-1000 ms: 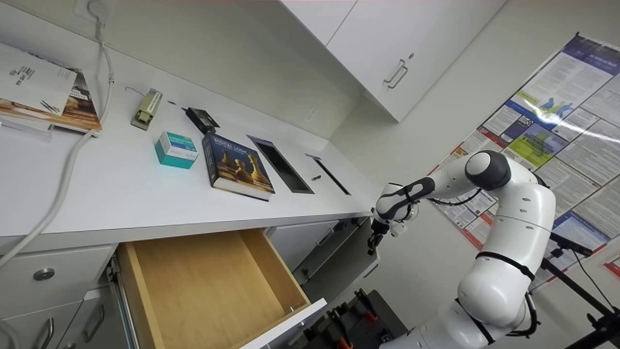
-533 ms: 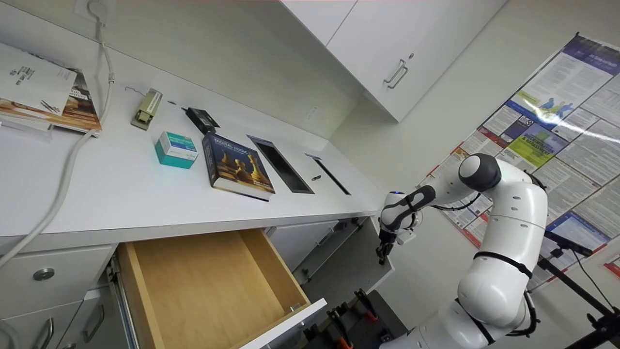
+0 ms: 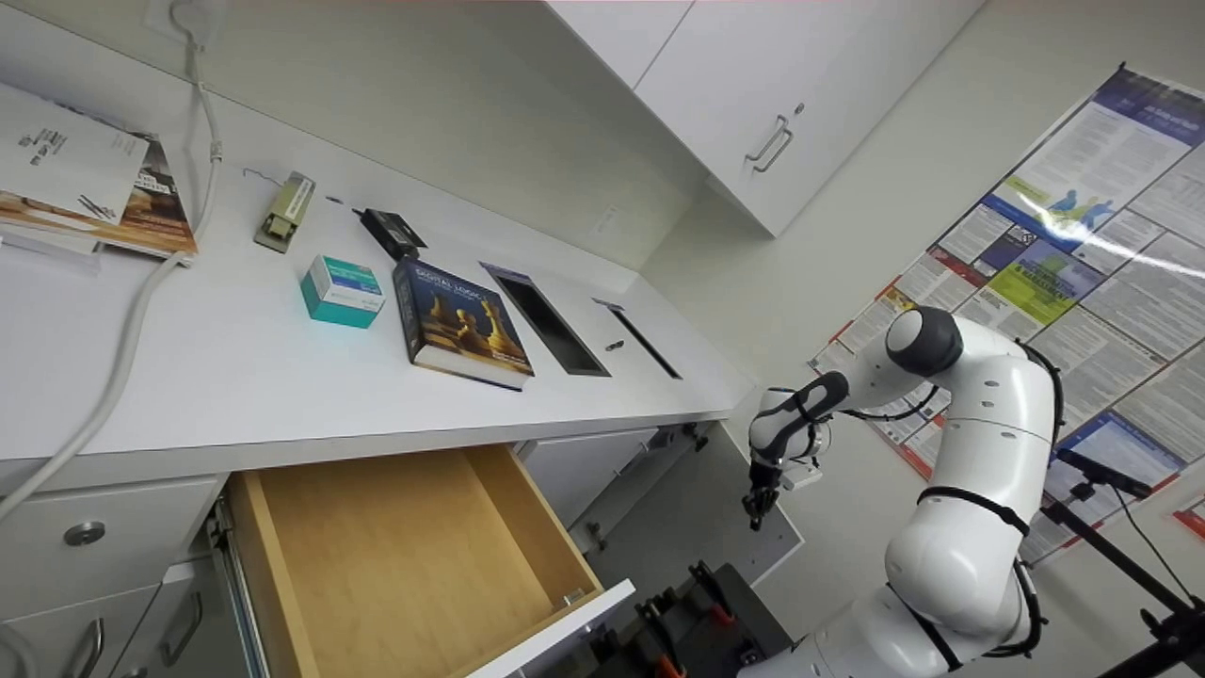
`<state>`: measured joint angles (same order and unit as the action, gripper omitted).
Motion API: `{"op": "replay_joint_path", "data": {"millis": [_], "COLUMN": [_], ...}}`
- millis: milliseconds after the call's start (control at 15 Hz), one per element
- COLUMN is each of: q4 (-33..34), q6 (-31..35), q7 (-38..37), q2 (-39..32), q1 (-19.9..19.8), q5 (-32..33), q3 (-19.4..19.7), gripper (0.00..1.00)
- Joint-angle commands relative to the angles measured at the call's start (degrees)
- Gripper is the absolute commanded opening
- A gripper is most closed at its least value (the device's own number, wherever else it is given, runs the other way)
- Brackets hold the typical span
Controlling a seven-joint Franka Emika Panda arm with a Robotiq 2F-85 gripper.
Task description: Open the bottom right door of the cabinet.
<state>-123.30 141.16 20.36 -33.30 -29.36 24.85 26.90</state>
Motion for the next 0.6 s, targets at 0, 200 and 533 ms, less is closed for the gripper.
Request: {"op": "replay_joint_path", "data": {"millis": [0,200,533], "q4": [-2.5,-5.2,-8.7], "q6": [0.1,2.4,2.2], "q7": [7.9,12.4,25.7], "q2": [6.1,11.4,20.3], "q1": [-5.3,-8.4,-13.0], "q5": [-8.9,-16.0,-31.8], "q3": [-7.0,-10.8,-16.0], "gripper": [0.0,0.0,0.0]}}
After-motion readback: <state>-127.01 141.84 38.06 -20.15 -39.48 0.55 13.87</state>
